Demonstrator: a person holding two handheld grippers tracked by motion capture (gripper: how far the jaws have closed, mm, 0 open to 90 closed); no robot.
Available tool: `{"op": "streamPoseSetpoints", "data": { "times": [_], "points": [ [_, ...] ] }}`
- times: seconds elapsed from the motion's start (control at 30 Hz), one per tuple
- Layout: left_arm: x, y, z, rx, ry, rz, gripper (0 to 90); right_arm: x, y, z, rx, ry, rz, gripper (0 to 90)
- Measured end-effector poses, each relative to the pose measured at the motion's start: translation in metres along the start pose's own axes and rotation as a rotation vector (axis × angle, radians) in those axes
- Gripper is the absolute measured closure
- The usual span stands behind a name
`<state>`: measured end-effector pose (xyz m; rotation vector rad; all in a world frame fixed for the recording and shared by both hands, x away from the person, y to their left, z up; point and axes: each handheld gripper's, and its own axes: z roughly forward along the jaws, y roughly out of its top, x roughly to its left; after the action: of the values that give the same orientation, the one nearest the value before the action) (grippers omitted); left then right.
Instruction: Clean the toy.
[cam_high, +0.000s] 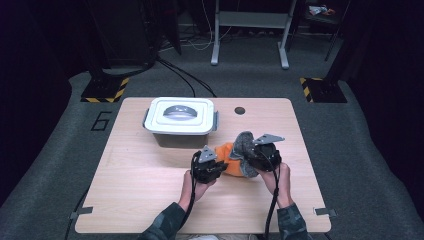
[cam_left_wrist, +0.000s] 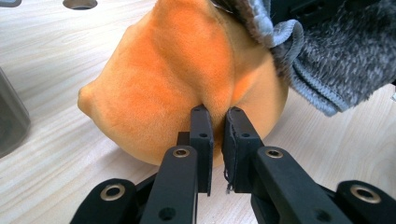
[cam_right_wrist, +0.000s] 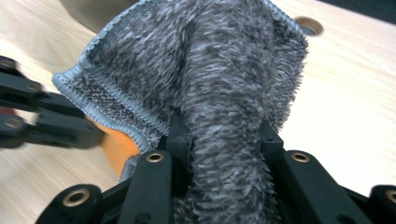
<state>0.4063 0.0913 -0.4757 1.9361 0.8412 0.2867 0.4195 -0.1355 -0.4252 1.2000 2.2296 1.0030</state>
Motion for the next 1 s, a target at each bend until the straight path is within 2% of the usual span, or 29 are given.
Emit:
{"op": "streamPoseSetpoints", "data": {
  "times": [0.1, 0.17, 0.2, 0.33, 0.53, 0.87, 0.93, 1.0],
  "points": [
    [0.001, 0.000, 0.000, -0.002, -0.003, -0.011, 82.7, -0.008, -0.008, 0.000, 0.011, -0.041, 0.031, 66.5],
    [0.001, 0.000, 0.000, 0.000, -0.002, -0.011, 82.7, -0.014, -0.014, 0.001, 0.017, -0.041, 0.055, 66.5],
    [0.000, 0.000, 0.000, 0.000, -0.003, -0.012, 82.6, -0.017, -0.018, 0.003, 0.022, -0.059, 0.054, 66.6],
    [0.000, -0.001, 0.001, -0.002, -0.003, -0.016, 82.7, -0.028, -0.030, 0.009, 0.062, -0.069, 0.108, 66.5],
    [0.001, -0.001, 0.000, -0.002, -0.003, -0.011, 82.6, -0.039, -0.048, 0.027, 0.113, -0.081, 0.150, 66.6],
    [0.002, -0.001, 0.000, -0.003, 0.004, -0.006, 82.7, -0.046, -0.062, 0.050, 0.181, -0.050, 0.180, 66.5],
    [0.002, 0.000, -0.001, 0.000, 0.006, -0.005, 82.6, -0.046, -0.061, 0.049, 0.187, -0.047, 0.189, 66.6],
    [0.003, 0.000, -0.002, 0.003, 0.007, 0.000, 82.5, -0.048, -0.058, 0.044, 0.188, -0.068, 0.184, 66.7]
  ]
}}
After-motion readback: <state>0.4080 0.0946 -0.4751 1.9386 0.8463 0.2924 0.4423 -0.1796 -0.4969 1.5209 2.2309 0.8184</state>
